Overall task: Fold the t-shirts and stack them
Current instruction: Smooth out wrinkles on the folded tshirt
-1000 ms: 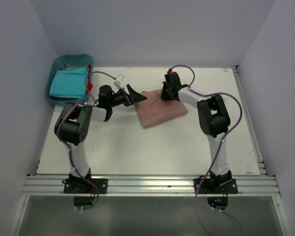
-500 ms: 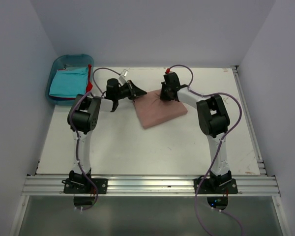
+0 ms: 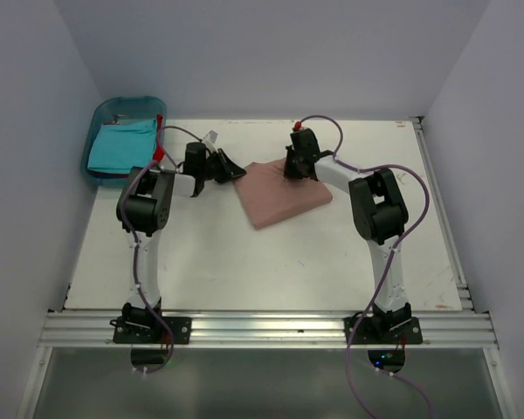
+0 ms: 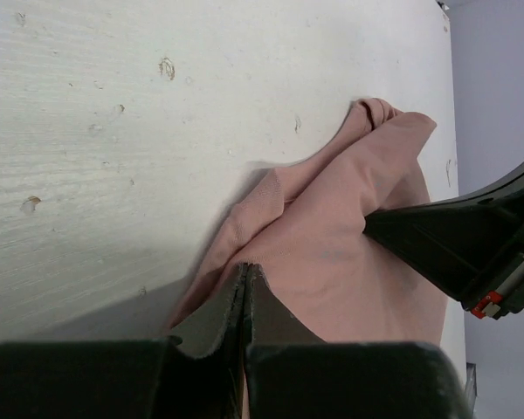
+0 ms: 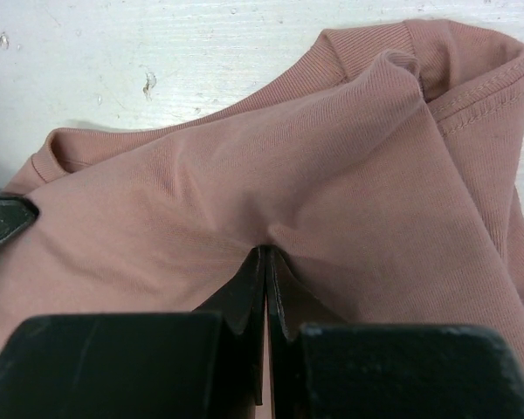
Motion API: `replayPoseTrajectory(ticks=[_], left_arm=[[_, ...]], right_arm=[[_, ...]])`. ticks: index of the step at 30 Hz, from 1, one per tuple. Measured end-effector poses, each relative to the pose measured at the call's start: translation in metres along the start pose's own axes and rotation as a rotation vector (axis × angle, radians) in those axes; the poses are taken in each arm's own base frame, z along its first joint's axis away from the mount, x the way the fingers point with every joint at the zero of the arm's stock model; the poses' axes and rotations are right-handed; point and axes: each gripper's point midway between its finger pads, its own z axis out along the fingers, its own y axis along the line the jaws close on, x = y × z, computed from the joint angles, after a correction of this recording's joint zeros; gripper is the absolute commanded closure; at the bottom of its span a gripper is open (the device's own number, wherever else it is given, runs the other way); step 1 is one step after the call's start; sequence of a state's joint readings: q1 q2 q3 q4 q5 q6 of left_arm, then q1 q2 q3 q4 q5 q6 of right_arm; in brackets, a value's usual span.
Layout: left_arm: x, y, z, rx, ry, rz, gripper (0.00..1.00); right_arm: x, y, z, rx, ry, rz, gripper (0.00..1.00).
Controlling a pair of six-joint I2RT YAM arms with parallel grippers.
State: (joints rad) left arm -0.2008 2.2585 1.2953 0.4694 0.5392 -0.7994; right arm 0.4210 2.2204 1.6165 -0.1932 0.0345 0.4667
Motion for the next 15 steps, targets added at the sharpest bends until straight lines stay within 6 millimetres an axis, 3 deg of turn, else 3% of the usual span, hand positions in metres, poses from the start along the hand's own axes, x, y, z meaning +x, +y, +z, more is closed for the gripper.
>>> replayPoseTrajectory(ticks=[7,12,13,14,15], left_arm=[[-0.009,0.011,-0.002,0.025,-0.002,-0.006,1.0],[-0.012,0.015,-0.015,0.047,-0.026,0.0,0.98],[-0.013,0.015,-0.019,0.048,-0.029,-0.001,0.9],[-0.012,0.013,-0.025,0.046,-0.034,0.0,0.69],[-0.011,0.009,-0.033,0.045,-0.036,0.003,0.54]], right_arm=[[0.001,0.002,0.0,-0.006,-0.001,-0.002,1.0],[0.002,0.006,0.0,-0.012,0.001,-0.007,1.0],[0.002,0.006,0.0,-0.012,0.001,-0.007,1.0],[0.003,0.006,0.0,-0.014,0.002,-0.008,1.0],[0.003,0.007,0.0,-0.016,0.002,-0.008,1.0]])
